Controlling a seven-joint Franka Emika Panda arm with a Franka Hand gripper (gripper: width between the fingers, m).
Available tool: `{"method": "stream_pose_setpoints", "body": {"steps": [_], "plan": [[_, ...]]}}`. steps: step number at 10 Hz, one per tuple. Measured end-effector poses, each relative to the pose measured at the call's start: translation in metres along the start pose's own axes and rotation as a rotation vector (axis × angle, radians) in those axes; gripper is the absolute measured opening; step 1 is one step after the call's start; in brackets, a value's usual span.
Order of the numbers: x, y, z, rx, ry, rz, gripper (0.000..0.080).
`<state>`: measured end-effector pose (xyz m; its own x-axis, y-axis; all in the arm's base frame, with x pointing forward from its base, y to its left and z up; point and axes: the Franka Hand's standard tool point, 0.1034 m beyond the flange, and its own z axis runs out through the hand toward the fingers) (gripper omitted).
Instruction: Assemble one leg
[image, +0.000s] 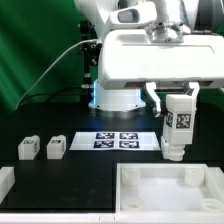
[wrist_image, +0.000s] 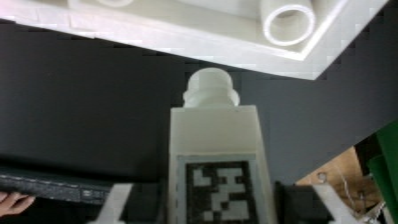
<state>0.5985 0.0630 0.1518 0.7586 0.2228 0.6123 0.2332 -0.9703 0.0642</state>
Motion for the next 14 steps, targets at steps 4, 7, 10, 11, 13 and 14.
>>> {"method": "stream_pose_setpoints", "body": {"steps": [4,7,10,11,13,14], "plan": [[-0.001,-0.026,0.020,0.067,-0.089,-0.004,0.0291],[0.002,-0.043,0.044,0.101,-0.102,-0.003,0.0291],[-0.007,-0.046,0.054,0.104,-0.106,0.006,0.0291],[-0.011,-0.045,0.056,0.103,-0.109,0.006,0.0291],[-0.018,-0.049,0.061,0.106,-0.113,0.007,0.0291],[-0.019,-0.049,0.063,0.105,-0.112,0.008,0.0291]]}}
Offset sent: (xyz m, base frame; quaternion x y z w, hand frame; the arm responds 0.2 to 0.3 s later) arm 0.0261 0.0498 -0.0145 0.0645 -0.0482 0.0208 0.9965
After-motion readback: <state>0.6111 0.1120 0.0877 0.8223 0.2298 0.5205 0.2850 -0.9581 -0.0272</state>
